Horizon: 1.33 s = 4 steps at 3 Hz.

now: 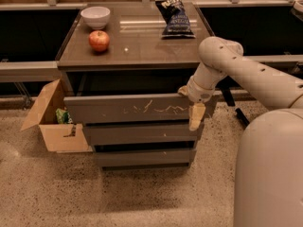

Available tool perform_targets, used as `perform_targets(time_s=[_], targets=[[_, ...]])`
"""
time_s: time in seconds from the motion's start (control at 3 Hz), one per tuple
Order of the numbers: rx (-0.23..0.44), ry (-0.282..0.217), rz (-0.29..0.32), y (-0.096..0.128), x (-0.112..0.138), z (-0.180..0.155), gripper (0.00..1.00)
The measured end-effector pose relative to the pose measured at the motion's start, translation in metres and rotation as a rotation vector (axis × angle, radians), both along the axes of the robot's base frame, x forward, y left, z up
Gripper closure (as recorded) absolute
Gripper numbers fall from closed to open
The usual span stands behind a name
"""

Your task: Open top drawer

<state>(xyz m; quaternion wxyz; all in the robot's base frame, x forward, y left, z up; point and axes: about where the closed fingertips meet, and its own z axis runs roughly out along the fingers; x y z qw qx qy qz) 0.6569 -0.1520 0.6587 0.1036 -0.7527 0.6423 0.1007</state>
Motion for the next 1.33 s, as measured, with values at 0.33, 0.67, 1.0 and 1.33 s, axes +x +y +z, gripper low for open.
perform_targets(time_s=[0.33, 0.67, 1.0, 1.33], targets=[[0.006, 0.029, -0.002, -0.004, -0.014, 0.009, 0.42], [0.014, 0.035, -0.009, -0.007, -0.020, 0.019, 0.73], [0.014, 0.035, -0.009, -0.006, -0.019, 0.021, 0.96], [0.062, 0.060, -0.044, -0.012, -0.048, 0.021, 1.00]])
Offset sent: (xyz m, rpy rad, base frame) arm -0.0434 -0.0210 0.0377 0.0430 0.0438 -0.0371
